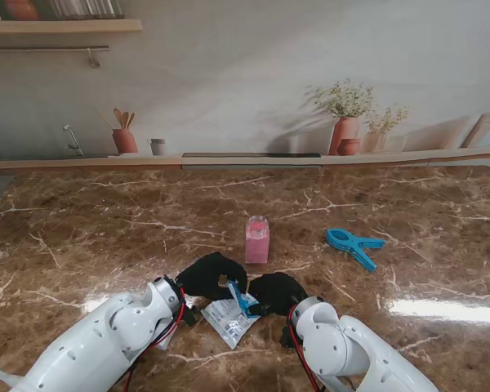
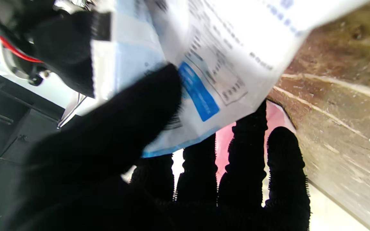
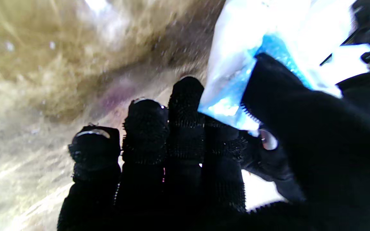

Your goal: Fill the seasoning bottle

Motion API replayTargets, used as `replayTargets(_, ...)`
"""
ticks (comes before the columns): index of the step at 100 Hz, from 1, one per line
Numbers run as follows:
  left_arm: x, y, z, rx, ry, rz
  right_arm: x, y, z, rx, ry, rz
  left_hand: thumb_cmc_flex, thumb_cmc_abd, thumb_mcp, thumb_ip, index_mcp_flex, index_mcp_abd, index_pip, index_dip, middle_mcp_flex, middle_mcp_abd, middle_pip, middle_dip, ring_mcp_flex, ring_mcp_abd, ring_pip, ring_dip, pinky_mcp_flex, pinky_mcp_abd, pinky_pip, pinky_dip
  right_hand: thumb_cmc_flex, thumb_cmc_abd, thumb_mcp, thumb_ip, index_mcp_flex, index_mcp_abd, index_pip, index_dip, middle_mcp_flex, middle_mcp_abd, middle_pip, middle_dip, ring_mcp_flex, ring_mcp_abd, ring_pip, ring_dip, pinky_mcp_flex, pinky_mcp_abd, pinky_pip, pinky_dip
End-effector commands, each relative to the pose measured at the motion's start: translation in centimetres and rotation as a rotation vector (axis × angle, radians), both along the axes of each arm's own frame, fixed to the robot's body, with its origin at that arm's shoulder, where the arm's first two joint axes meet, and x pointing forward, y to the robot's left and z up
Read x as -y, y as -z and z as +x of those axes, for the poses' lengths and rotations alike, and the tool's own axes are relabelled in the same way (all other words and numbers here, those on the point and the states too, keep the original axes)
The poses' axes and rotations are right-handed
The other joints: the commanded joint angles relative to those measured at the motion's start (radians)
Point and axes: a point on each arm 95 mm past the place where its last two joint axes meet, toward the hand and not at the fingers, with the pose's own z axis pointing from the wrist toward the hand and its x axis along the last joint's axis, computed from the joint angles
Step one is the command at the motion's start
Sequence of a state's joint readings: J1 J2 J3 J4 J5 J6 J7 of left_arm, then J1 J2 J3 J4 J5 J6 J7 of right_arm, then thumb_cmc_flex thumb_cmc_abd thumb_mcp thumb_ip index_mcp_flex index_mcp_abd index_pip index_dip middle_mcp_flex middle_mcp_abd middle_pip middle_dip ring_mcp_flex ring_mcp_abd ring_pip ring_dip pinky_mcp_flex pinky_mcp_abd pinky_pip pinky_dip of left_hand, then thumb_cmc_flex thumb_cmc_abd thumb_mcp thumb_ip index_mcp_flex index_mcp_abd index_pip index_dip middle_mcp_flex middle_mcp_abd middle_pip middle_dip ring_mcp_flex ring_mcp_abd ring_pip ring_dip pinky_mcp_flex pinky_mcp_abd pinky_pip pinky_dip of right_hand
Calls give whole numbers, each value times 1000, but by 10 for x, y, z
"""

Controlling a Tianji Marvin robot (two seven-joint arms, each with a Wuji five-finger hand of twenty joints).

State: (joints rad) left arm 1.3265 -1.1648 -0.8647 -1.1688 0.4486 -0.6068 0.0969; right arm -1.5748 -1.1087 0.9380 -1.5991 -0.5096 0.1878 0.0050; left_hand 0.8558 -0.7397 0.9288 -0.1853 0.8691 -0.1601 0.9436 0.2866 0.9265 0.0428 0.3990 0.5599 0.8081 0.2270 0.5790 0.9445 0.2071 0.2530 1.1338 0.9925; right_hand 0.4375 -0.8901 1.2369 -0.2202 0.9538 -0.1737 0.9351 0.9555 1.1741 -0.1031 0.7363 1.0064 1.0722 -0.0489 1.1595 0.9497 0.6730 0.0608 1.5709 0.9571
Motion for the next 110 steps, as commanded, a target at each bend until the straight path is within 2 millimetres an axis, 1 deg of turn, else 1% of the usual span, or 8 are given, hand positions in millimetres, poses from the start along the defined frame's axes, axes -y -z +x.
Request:
replayTargets(1,-8,-2,-3,-4,2,12,-2,7,-5,-12,13,1,-149,-77,-100,-56,-40,26,-58,30,-79,-25,51,-86,-71,-46,-43,-60,-57,-16,-45,5,4,-46,107,49,50,-146,22,54,44,-39,-6,-15,57,-40,10,-18,43,-10,51,0)
replayTargets(12,-16,-12,-4,-38,-1,8,0,5,-6,40,3,-32,-393,67,-215,34,-51,88,-178,153,-142,-15,14,-100,-157,-36,-98,-89,-124,-9,-115,19,0,-48,119,44,55,-154,20,66,49,-41,-1,0,60,-46,20,-14,45,-11,52,-8)
replayTargets(23,-21,-19,-5,-65,-39,-33,0,1,-8,87,-10,-56,-402,293,-523,98,-60,112,-188,205,-153,4,3,-93,-179,-20,-97,-78,-131,-17,-127,44,-2,-37,111,46,53,-153,18,70,49,-40,-3,4,54,-50,29,-8,39,-16,55,-9)
replayTargets(40,-22,-25,-6,-46,-84,23,-4,-2,-12,144,-27,-39,-374,323,-562,113,-168,158,-286,182,-179,10,-1,-87,-183,-18,-76,-66,-124,-44,-115,49,-3,-30,102,47,52,-151,15,75,46,-41,3,16,53,-50,33,-5,38,-16,56,-11)
replayTargets(63,-22,-19,-8,-66,-39,168,-6,-7,-11,246,-61,20,-331,227,-372,99,-201,166,-487,22,-207,8,-33,-133,-199,-27,-92,-85,-140,-34,-124,45,-2,-39,104,34,51,-150,12,80,51,-42,0,16,58,-48,34,-6,36,-6,55,-14)
replayTargets(70,-22,-18,-8,-72,-27,189,-5,-7,-10,250,-59,26,-253,181,-174,73,-122,117,-413,48,-106,-4,-2,-128,-127,-22,-50,-65,-118,-12,-101,60,-2,-51,108,23,55,-151,8,73,62,-40,-10,4,72,-45,20,-15,46,1,51,-19)
replayTargets(85,-21,-15,-8,-54,-33,238,-4,-4,-7,222,-51,41,-50,120,-148,-19,53,31,-26,-47,249,-5,-31,47,125,-14,126,-11,-16,30,14,91,4,-66,102,1,59,-145,5,40,92,-28,-35,-27,110,-35,-3,-34,79,19,46,-33)
replayTargets(110,-21,-10,-4,4,-14,306,-4,11,1,206,-30,63,-85,41,-144,-22,97,26,14,-75,338,-15,11,67,216,-20,202,2,16,51,76,77,113,-96,-108,-140,61,-91,62,-335,197,29,-86,-154,227,-20,-51,-86,177,44,70,-90)
